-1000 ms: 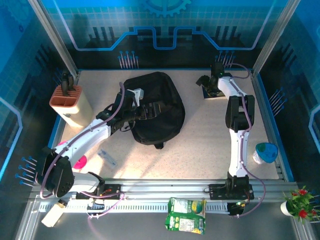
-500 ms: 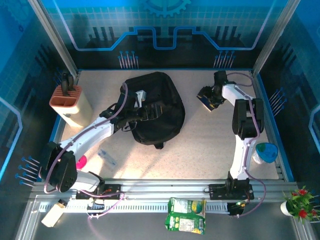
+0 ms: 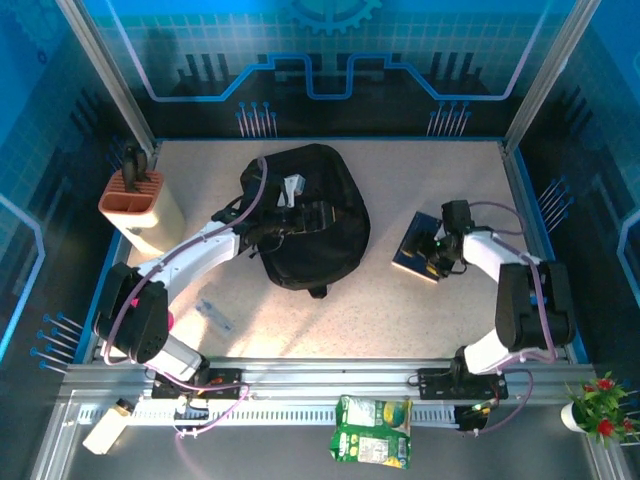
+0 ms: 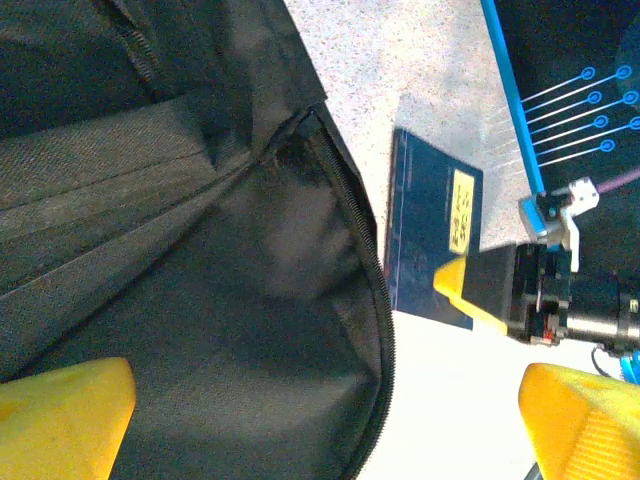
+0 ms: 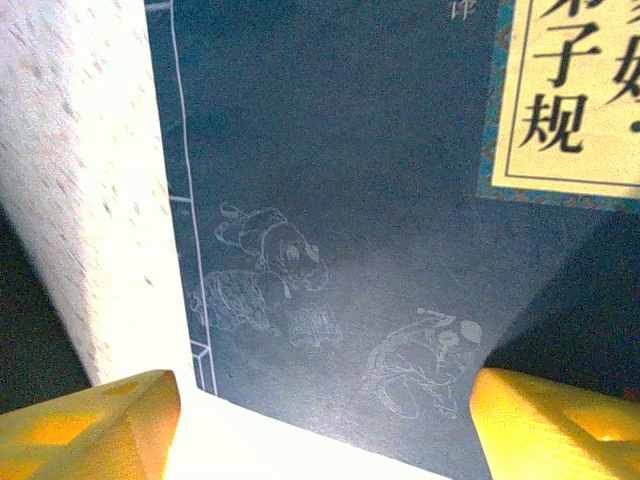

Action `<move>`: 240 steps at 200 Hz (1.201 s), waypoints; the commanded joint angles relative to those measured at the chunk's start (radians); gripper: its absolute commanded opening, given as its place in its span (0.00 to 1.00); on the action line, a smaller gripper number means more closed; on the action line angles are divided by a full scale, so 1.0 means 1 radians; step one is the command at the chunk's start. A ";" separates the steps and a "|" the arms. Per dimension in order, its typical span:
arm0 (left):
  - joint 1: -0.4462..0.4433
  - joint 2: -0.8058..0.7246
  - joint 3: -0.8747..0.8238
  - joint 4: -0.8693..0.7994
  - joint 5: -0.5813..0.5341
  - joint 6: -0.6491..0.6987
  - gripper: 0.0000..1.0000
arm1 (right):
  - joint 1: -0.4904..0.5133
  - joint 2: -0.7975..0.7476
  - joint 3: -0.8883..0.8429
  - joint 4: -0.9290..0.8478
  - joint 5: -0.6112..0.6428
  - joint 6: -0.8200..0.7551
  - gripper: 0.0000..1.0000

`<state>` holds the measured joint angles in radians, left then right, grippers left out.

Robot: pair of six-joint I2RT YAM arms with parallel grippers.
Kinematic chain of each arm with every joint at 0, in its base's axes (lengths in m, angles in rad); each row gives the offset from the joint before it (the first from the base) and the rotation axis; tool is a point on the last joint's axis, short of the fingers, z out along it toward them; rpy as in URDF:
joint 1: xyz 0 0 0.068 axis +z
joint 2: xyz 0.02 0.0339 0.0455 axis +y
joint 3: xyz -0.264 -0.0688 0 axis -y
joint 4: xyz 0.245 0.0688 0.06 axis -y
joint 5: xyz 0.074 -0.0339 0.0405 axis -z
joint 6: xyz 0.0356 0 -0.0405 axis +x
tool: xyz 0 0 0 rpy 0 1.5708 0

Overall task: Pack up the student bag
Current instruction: Move the book to the middle-right of the table.

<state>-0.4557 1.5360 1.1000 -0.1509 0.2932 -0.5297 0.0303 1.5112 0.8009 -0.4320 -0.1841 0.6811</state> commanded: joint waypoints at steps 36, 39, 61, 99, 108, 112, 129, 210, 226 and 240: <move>-0.073 0.082 0.155 -0.019 0.002 -0.019 0.99 | -0.012 -0.052 0.125 0.011 0.090 -0.100 0.82; -0.079 0.087 0.164 -0.024 -0.001 -0.018 0.99 | -0.015 -0.041 0.134 0.015 0.092 -0.103 0.82; -0.132 0.127 0.228 -0.055 -0.013 -0.014 0.99 | -0.034 0.074 0.245 -0.011 0.057 -0.129 0.80; -0.237 0.217 0.351 -0.130 -0.045 0.031 0.99 | -0.040 0.256 0.374 -0.036 0.014 -0.175 0.76; -0.249 0.241 0.371 -0.134 -0.039 0.020 0.98 | -0.042 0.290 0.381 -0.019 -0.022 -0.183 0.74; -0.252 0.251 0.381 -0.133 -0.035 0.011 0.98 | -0.042 0.305 0.386 -0.019 -0.032 -0.184 0.74; -0.263 0.286 0.408 -0.131 -0.018 -0.016 0.93 | -0.040 0.349 0.390 -0.016 -0.059 -0.184 0.69; -0.300 0.383 0.469 -0.124 -0.010 -0.101 0.79 | 0.010 0.225 0.180 -0.007 -0.151 -0.112 0.66; -0.305 0.402 0.480 -0.121 -0.009 -0.125 0.78 | 0.002 0.151 0.166 -0.002 -0.168 -0.100 0.65; -0.311 0.419 0.490 -0.121 -0.009 -0.149 0.77 | -0.010 0.086 0.184 -0.024 -0.148 -0.102 0.66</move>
<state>-0.7528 1.9182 1.5440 -0.2577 0.2745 -0.6216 0.0273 1.7012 0.9817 -0.4007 -0.3042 0.5564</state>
